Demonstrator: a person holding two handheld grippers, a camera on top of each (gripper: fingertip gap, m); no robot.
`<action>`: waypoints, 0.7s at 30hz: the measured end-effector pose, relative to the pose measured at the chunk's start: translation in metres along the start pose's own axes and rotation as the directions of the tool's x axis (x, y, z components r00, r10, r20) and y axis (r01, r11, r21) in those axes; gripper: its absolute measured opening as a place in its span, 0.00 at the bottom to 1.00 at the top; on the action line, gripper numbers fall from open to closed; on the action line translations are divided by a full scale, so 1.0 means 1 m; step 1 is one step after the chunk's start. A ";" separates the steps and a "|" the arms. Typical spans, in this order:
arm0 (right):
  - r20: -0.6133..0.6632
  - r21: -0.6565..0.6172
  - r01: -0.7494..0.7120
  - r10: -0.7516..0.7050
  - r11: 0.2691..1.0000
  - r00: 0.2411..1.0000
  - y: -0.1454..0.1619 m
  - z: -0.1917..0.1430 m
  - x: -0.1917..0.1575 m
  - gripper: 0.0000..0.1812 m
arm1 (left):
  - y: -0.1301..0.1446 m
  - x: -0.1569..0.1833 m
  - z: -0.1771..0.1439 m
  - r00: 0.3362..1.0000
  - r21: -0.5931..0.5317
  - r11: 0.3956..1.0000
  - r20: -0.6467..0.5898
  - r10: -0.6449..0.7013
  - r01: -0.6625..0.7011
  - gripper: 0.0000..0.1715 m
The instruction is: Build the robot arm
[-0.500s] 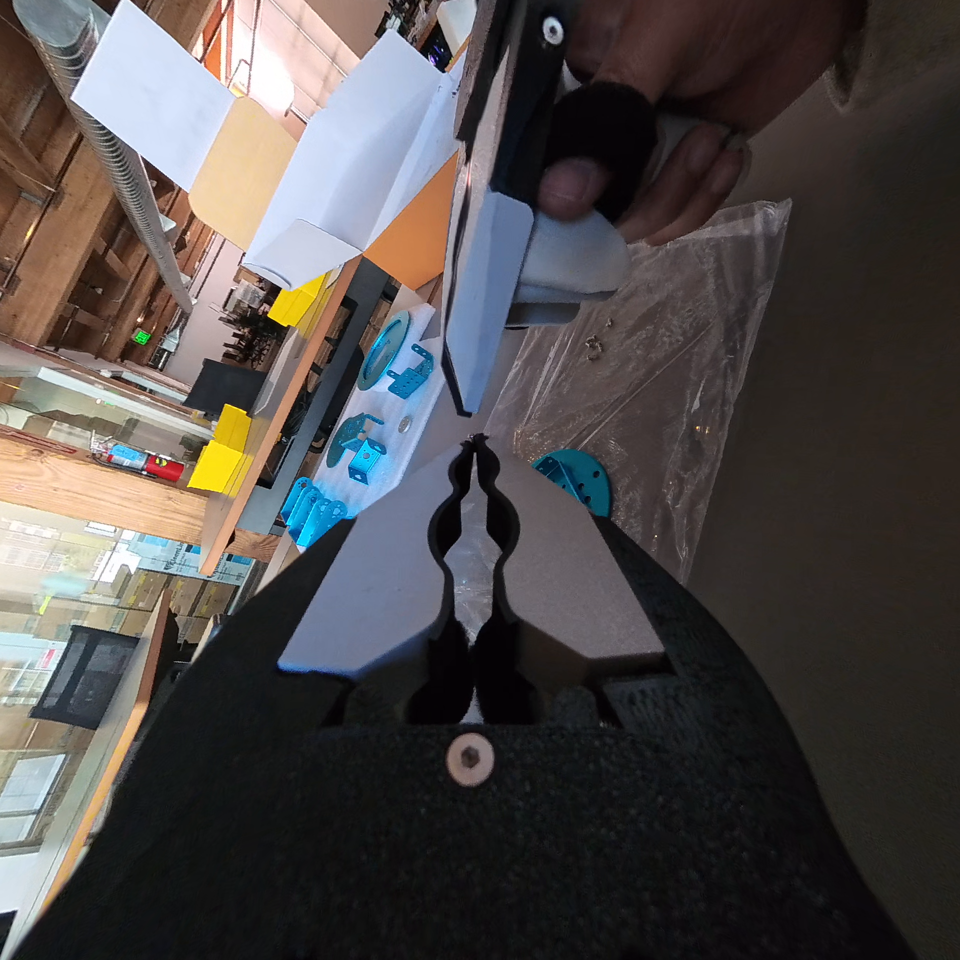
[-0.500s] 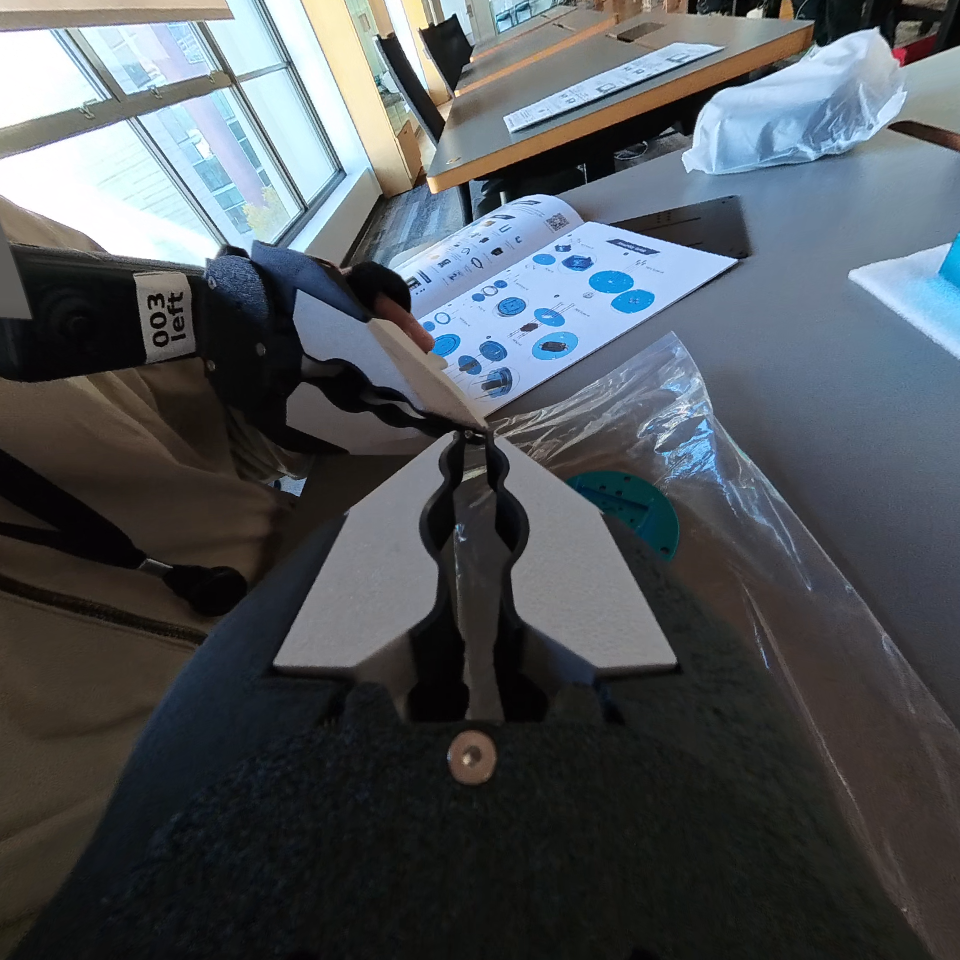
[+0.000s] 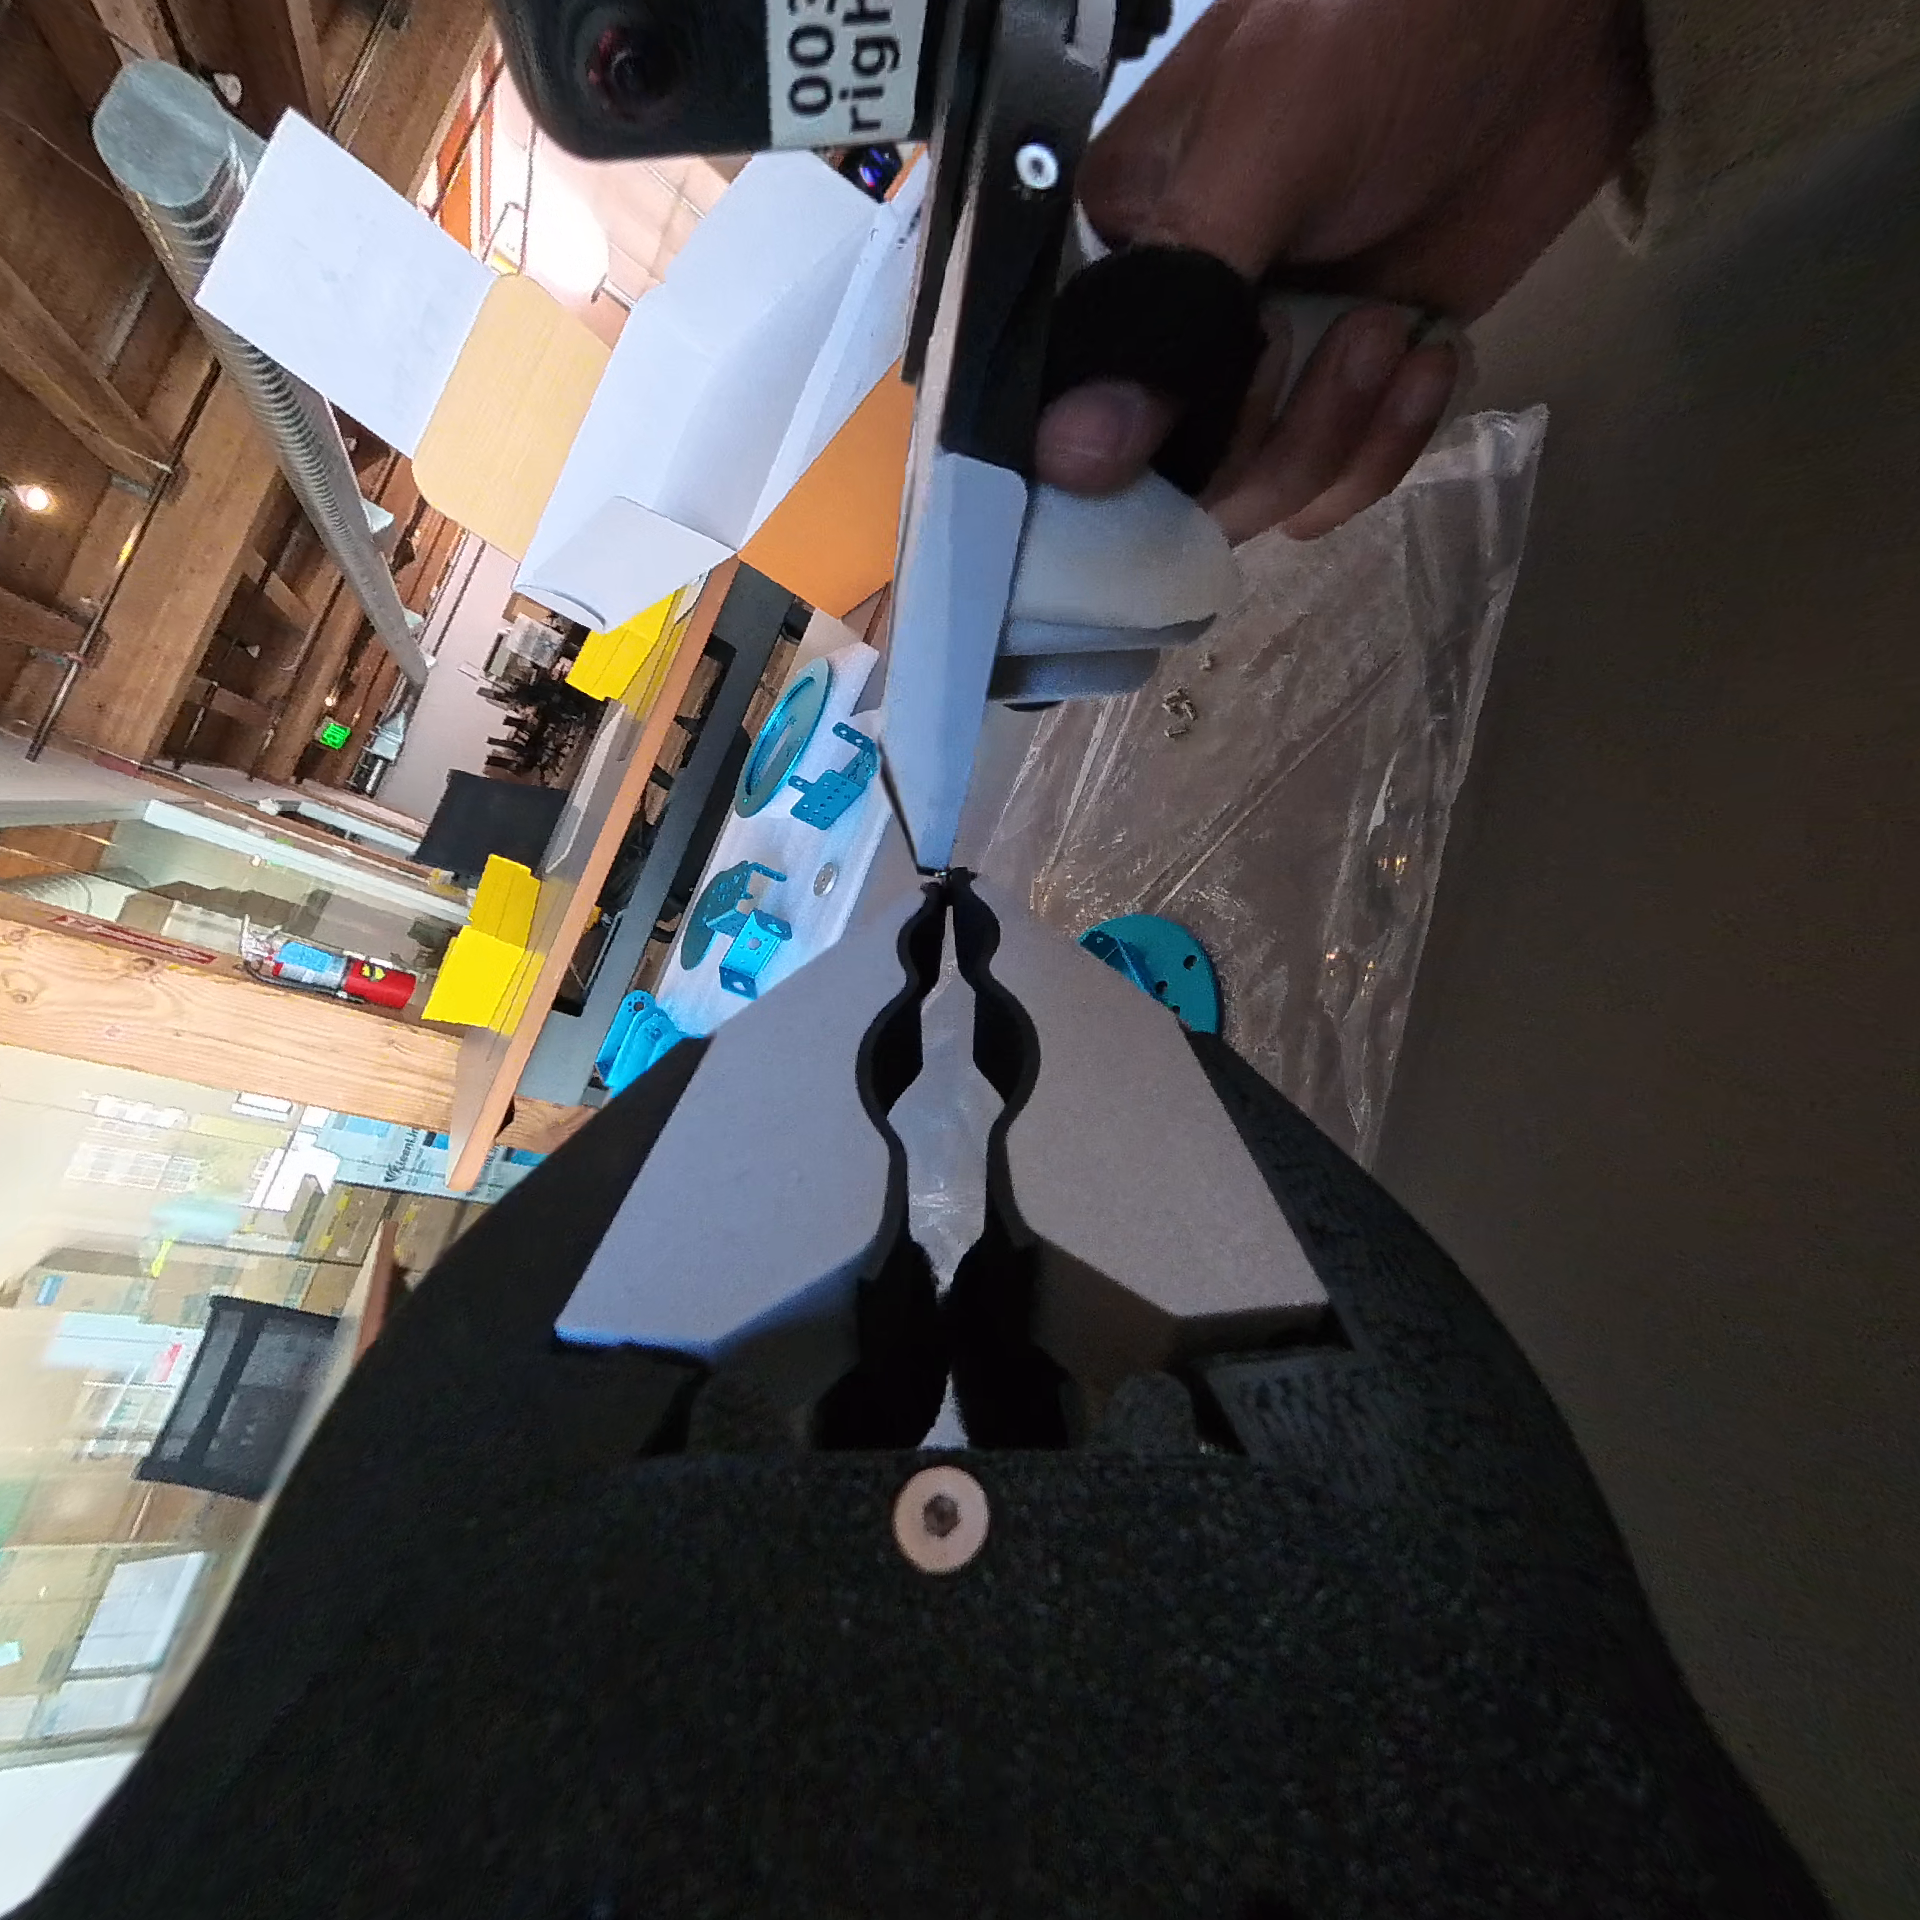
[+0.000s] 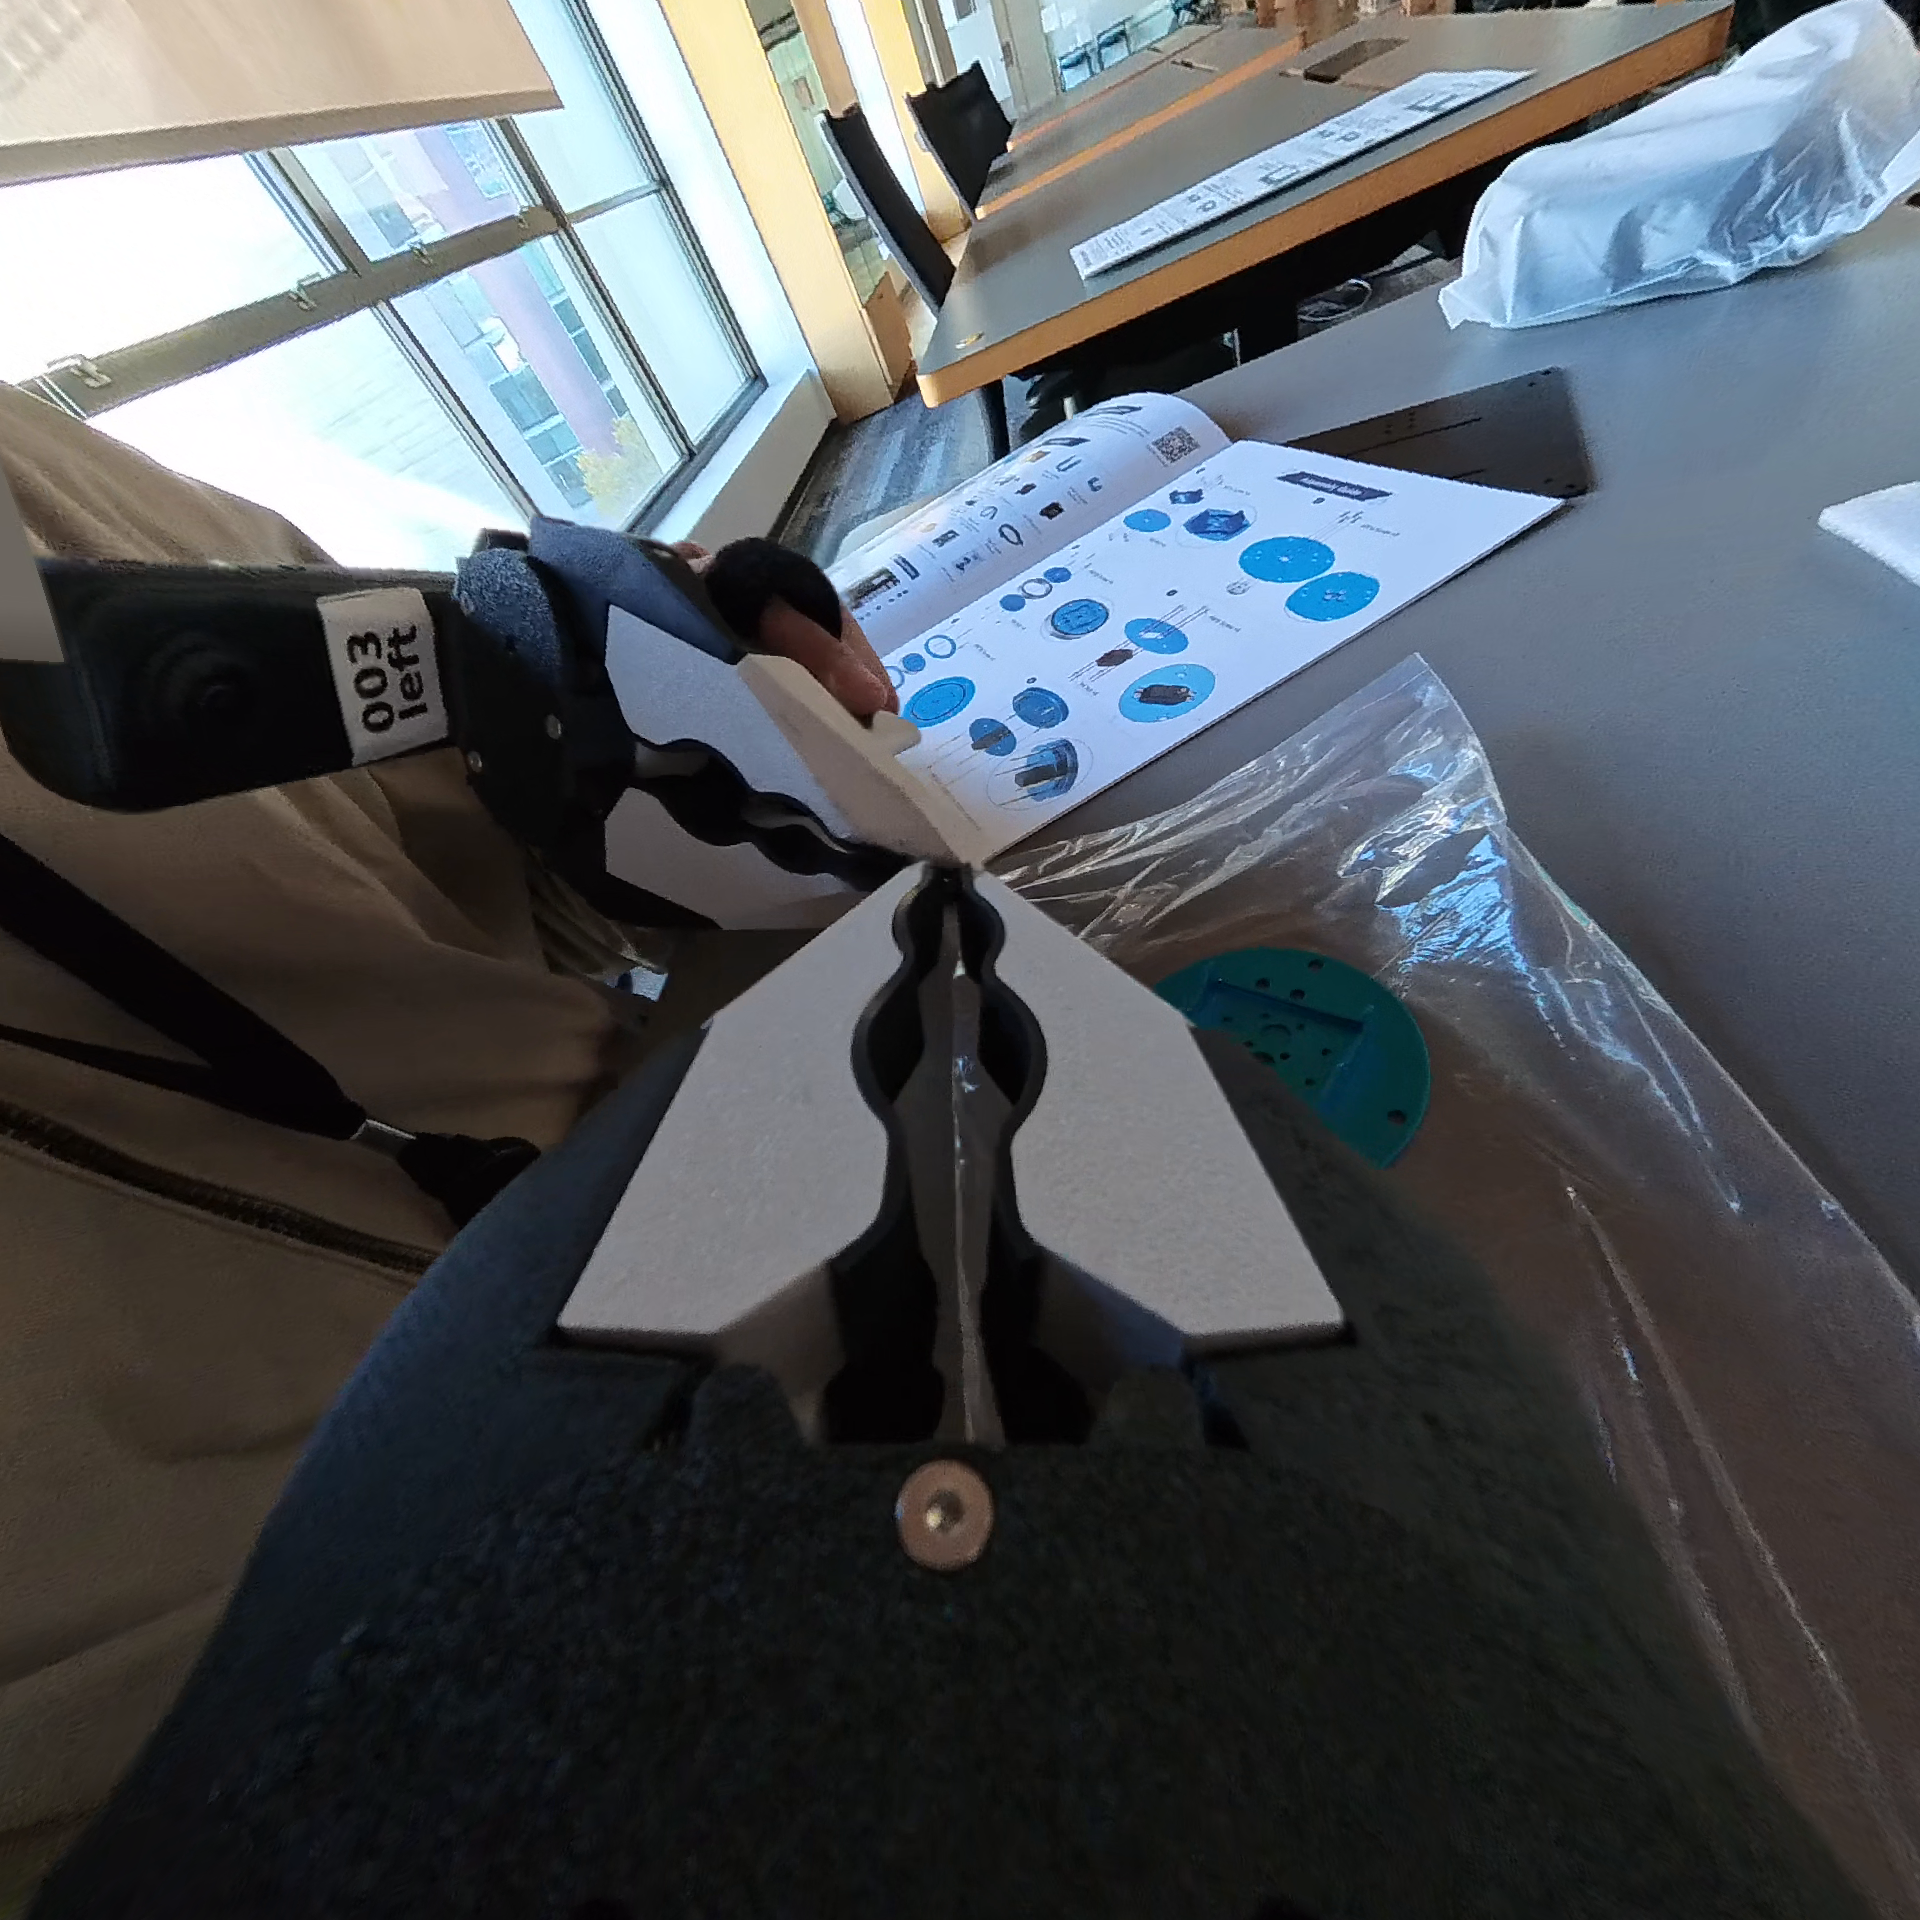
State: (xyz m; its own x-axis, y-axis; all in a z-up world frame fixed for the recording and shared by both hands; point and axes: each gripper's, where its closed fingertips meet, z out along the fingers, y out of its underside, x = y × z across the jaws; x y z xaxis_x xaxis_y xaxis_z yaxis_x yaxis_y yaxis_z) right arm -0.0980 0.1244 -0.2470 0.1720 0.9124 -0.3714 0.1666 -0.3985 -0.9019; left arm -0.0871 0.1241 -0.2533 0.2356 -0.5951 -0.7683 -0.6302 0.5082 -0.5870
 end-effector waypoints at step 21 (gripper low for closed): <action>0.167 0.073 -0.109 0.095 0.991 0.981 -0.007 -0.008 -0.012 0.00 | -0.017 -0.004 -0.010 0.997 0.122 0.990 -0.025 -0.067 0.069 0.00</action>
State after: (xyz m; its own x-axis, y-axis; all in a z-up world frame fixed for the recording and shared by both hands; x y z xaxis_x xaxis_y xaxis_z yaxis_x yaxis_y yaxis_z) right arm -0.0937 0.1154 -0.2341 0.0223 0.8730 -0.4872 0.0760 -0.4874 -0.8699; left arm -0.0851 0.1114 -0.2382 0.2585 -0.6431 -0.7208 -0.5177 0.5378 -0.6655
